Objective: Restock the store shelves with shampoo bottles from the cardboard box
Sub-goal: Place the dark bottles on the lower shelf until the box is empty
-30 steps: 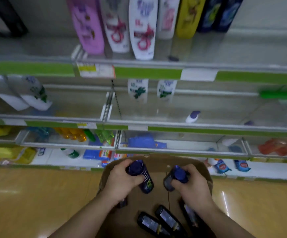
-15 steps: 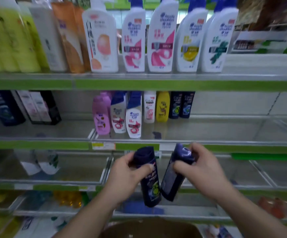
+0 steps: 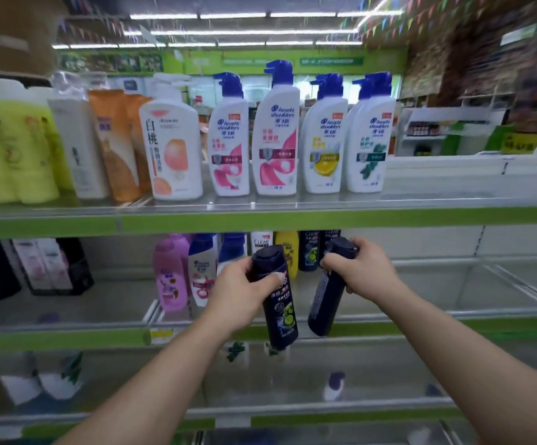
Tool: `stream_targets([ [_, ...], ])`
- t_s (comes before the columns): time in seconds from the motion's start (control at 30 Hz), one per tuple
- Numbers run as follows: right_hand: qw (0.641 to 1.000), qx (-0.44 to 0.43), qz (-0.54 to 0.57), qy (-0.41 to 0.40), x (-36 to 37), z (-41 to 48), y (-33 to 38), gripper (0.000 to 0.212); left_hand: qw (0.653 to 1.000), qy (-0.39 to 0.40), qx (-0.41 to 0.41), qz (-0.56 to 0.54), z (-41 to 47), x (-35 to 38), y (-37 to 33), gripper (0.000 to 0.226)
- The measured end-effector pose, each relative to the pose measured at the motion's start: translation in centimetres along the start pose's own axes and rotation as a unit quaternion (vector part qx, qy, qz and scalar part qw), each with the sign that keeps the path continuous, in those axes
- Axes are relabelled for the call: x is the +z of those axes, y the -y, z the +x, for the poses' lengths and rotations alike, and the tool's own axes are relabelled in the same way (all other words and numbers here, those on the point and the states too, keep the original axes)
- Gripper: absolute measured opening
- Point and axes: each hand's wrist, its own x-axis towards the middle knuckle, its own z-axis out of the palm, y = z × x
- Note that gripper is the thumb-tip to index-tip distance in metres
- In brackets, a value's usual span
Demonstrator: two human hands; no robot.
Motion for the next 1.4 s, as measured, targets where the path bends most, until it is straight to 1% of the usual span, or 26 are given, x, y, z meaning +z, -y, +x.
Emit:
stream_targets([
  [0.07,1.0,0.005,-0.018,-0.025,0.0,1.5,-0.5,0.023,1.0,0.004,0.004,-0.002,1.4,0.5,0.6,0.026],
  [0.17,0.995,0.033,-0.052,-0.075,-0.3,3.7,-1.2,0.026,0.999,0.007,-0.003,-0.036,3.2,1.6,1.4,0.053],
  [0.2,0.993,0.047,-0.062,-0.091,-0.5,4.5,-1.5,0.028,0.999,0.007,-0.006,-0.046,3.8,2.0,1.6,0.056],
  [0.27,0.987,0.084,-0.064,-0.117,-0.9,6.3,-2.3,0.034,0.999,0.01,-0.003,-0.046,4.9,3.1,1.9,0.048],
  [0.33,0.981,0.131,-0.068,-0.123,-1.3,8.2,-3.2,0.039,0.999,0.007,-0.001,-0.043,5.9,4.5,1.9,0.039],
  [0.4,0.976,0.164,-0.079,-0.117,-1.4,10.2,-3.9,0.048,0.999,-0.002,-0.009,-0.035,6.9,6.0,1.8,0.038],
  [0.5,0.974,0.161,-0.133,-0.088,-1.1,12.8,-5.4,0.057,0.999,-0.029,-0.023,0.005,8.5,8.5,1.5,0.04],
  [0.63,0.973,0.083,-0.216,-0.01,-0.7,15.6,-7.2,0.058,0.996,-0.072,-0.038,0.028,10.1,11.7,1.4,0.042],
  [0.7,0.97,0.051,-0.233,0.042,-0.4,16.4,-7.7,0.06,0.995,-0.072,-0.056,0.032,11.0,12.7,1.2,0.038],
  [0.73,0.972,0.048,-0.223,0.058,-0.3,16.6,-7.9,0.059,0.995,-0.068,-0.059,0.038,11.5,13.1,1.0,0.033],
  [0.8,0.98,0.066,-0.167,0.081,-0.5,16.8,-8.0,0.053,0.994,-0.062,-0.067,0.054,12.2,13.5,0.6,0.024],
  [0.87,0.98,0.079,-0.129,0.13,-1.4,16.7,-8.0,0.05,0.992,-0.067,-0.083,0.073,12.6,13.8,0.2,0.026],
  [0.93,0.974,0.079,-0.116,0.177,-2.8,16.7,-8.4,0.045,0.988,-0.072,-0.097,0.094,12.9,14.1,-0.1,0.029],
  [1.03,0.968,0.041,-0.115,0.22,-4.5,16.4,-10.4,0.031,0.983,-0.07,-0.121,0.117,13.3,14.4,-0.2,0.034],
  [1.07,0.967,0.028,-0.112,0.227,-4.6,16.1,-11.3,0.032,0.982,-0.069,-0.123,0.125,13.4,14.5,-0.1,0.038],
  [1.13,0.968,0.021,-0.103,0.226,-4.1,15.5,-12.9,0.041,0.979,-0.068,-0.126,0.145,13.7,14.6,0.0,0.048],
  [1.17,0.972,0.02,-0.091,0.216,-3.6,15.3,-13.7,0.042,0.978,-0.067,-0.127,0.15,13.8,14.6,0.0,0.05],
  [1.3,0.986,0.002,-0.017,0.164,-1.8,15.4,-15.6,0.037,0.982,-0.075,-0.109,0.134,14.0,14.8,0.6,0.033],
  [1.4,0.988,-0.017,-0.001,0.152,-1.3,15.6,-16.4,0.03,0.989,-0.091,-0.105,0.052,13.2,15.8,1.4,0.031],
])
